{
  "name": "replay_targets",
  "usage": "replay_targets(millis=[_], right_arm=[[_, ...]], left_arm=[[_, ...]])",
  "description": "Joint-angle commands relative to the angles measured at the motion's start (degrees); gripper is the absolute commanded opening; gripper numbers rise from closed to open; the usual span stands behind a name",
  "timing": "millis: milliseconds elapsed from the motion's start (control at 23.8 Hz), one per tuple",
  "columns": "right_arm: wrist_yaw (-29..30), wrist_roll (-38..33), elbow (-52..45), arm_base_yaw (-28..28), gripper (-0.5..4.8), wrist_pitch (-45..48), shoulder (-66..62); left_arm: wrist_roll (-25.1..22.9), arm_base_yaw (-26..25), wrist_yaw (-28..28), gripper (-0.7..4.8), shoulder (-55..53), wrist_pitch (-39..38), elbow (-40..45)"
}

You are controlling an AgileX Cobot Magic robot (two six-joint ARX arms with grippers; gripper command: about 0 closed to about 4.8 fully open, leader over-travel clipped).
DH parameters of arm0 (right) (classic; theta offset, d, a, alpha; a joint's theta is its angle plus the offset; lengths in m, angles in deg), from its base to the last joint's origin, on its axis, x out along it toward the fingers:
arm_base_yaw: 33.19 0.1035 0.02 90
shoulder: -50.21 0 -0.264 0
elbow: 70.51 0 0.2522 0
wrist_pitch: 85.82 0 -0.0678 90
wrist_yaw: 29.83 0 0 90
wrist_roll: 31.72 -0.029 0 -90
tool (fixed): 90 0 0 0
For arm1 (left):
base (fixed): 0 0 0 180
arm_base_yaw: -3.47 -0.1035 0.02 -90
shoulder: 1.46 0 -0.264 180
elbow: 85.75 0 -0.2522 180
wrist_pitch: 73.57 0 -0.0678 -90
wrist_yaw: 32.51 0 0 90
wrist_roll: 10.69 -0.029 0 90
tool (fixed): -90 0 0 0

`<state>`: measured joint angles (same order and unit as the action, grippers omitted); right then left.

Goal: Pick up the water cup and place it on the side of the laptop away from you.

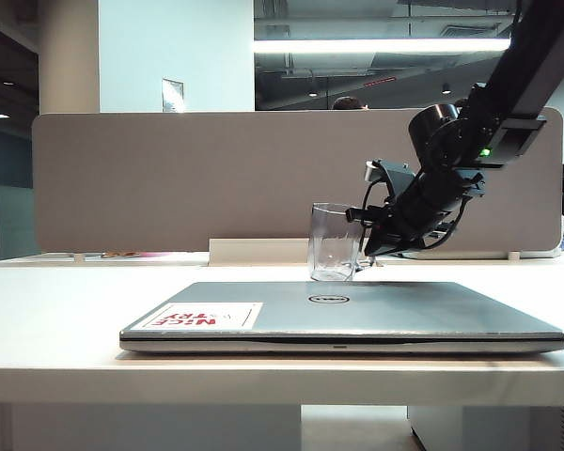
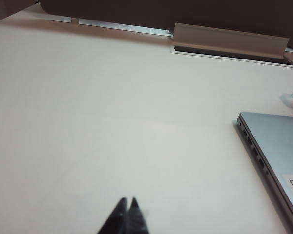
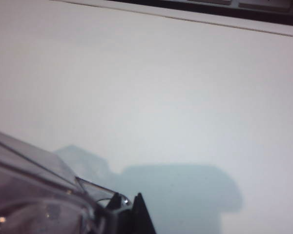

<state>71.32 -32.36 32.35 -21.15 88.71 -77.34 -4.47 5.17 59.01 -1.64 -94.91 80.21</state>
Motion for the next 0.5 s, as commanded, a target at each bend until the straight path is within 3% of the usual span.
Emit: replay_targets(millis=[42, 504], right_arm=[[0.5, 0.1, 0.5, 0.1, -0.01, -1.3, 0.3], [1.0, 1.0, 3.0, 0.1, -0.01, -8.2, 0.2]], left_arm=[[0.0, 0.0, 0.2, -0.05, 0.0, 0.3, -0.2], [0.0, 0.0, 0.2, -0.05, 0.0, 0.3, -0.2]])
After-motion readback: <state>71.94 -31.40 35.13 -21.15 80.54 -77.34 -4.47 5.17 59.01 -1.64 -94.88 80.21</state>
